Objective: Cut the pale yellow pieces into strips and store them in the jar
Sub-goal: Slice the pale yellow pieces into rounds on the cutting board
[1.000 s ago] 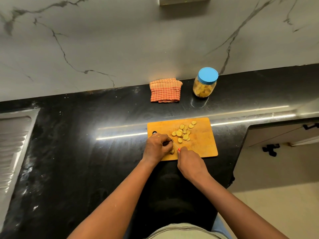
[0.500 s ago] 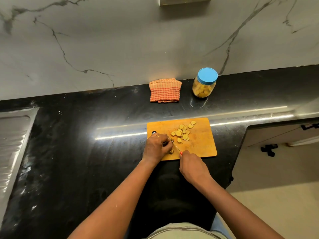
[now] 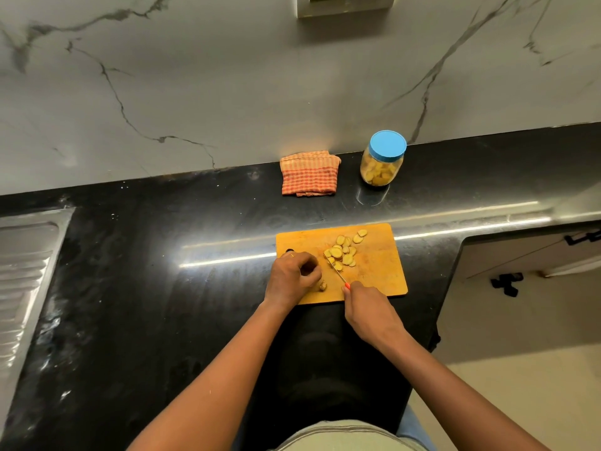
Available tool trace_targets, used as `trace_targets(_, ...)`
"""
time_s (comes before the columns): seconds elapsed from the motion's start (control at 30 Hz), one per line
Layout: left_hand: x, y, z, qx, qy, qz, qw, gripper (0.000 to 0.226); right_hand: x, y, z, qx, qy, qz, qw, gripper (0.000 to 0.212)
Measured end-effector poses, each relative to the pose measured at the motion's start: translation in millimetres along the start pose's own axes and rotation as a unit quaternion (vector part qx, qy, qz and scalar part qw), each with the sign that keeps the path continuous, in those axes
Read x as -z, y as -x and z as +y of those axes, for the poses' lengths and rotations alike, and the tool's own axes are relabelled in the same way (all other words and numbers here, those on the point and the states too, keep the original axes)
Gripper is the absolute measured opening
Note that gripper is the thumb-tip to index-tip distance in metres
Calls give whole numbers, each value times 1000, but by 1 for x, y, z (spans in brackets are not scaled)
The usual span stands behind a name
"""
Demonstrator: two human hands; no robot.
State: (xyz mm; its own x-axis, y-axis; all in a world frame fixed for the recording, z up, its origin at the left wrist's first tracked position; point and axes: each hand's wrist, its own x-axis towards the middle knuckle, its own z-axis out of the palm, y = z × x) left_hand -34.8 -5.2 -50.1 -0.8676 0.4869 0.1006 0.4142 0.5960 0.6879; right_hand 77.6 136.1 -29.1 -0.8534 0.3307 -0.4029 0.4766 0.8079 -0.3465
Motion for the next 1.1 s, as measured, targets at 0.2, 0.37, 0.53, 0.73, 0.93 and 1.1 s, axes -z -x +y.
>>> trace_targets(0.2, 13, 18, -8, 15, 26, -10, 999, 21, -6, 7, 2, 15, -12, 1, 1000, 36)
trace_targets(0.37, 26, 40, -20, 22, 5, -18, 1000, 26, -7, 7, 2, 18, -18, 6, 1000, 37)
trace_targets(0.53, 33, 47, -25, 36, 1, -34, 999, 32, -7, 6, 0, 22, -20, 0, 1000, 36)
trace_targets(0.73, 37, 44, -25, 50, 0, -72, 996, 50, -8, 6, -1, 18, -23, -2, 1000, 37)
trace_targets(0.93, 36, 40, -20, 42, -14, -41, 998, 52, -7, 7, 3, 13, -24, 8, 1000, 37)
trace_targets(1.1, 18, 28, 10, 5, -46, -60, 997, 38, -4, 9, 8, 13, -24, 14, 1000, 37)
